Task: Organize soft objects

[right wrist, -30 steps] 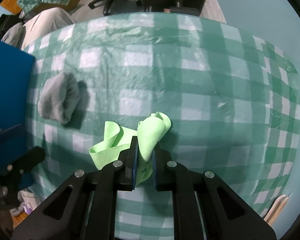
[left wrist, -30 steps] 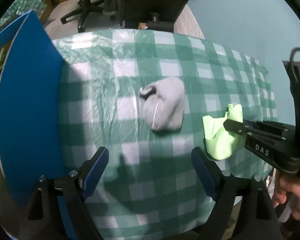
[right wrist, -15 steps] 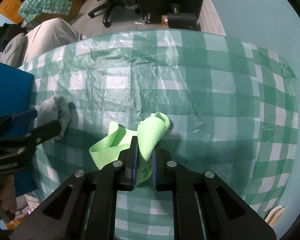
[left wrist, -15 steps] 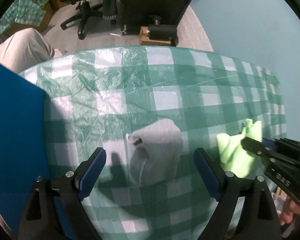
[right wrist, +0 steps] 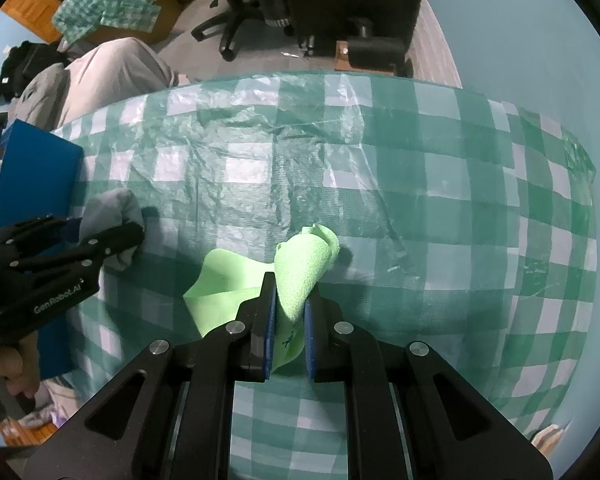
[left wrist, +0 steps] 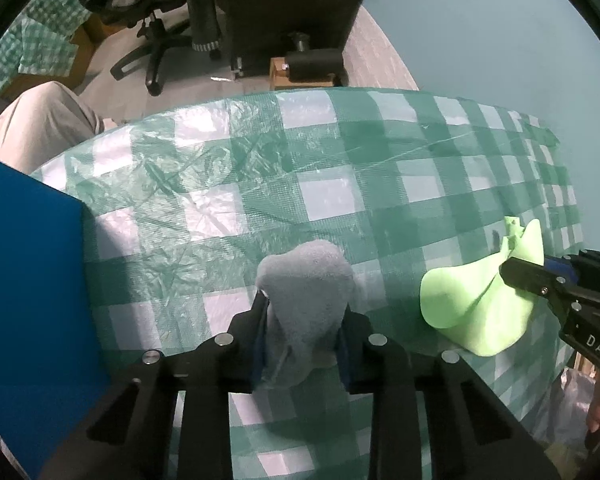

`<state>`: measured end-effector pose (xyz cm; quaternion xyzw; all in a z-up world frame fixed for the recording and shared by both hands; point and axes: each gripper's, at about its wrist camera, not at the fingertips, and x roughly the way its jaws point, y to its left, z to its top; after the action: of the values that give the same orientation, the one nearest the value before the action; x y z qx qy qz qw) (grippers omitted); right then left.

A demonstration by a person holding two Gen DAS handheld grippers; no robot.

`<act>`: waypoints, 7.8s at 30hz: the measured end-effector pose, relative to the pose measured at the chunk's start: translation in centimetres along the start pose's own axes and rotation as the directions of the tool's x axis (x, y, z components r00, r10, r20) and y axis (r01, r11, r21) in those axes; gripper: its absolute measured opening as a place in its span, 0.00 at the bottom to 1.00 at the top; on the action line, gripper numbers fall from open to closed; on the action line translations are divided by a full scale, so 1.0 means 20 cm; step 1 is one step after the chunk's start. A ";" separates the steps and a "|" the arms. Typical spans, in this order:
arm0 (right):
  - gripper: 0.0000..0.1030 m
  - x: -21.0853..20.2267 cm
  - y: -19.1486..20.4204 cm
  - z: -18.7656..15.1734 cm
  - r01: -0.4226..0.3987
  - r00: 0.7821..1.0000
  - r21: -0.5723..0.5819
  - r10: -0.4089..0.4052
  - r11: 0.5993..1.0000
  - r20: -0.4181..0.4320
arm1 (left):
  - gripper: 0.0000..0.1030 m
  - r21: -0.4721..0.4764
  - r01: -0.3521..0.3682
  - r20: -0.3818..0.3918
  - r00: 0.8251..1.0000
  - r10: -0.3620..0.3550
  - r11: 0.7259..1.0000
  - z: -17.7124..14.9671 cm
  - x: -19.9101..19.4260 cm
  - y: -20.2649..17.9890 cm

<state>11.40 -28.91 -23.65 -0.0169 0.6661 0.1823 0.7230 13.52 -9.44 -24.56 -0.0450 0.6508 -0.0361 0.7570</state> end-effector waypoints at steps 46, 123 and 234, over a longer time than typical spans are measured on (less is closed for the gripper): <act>0.09 -0.56 0.55 0.04 -0.160 0.975 -0.201 0.186 0.967 0.120 | 0.26 -0.164 0.055 0.179 0.984 -0.025 0.985 -0.47 -0.80 0.26; 0.57 -0.56 1.55 -0.04 -0.167 0.974 -0.446 0.217 0.879 0.063 | 0.83 -0.417 -0.003 0.251 0.961 0.118 0.909 -0.90 -1.15 1.06; 0.59 -0.91 1.00 0.00 -0.004 0.968 -0.291 0.076 0.957 0.239 | 0.90 -0.319 -0.088 0.299 0.936 0.188 0.944 -0.72 -1.34 0.56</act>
<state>4.79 -14.70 -1.65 -0.0855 0.5373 0.2926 0.7864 -4.68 4.43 -1.75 -0.1184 0.5165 0.1249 0.8388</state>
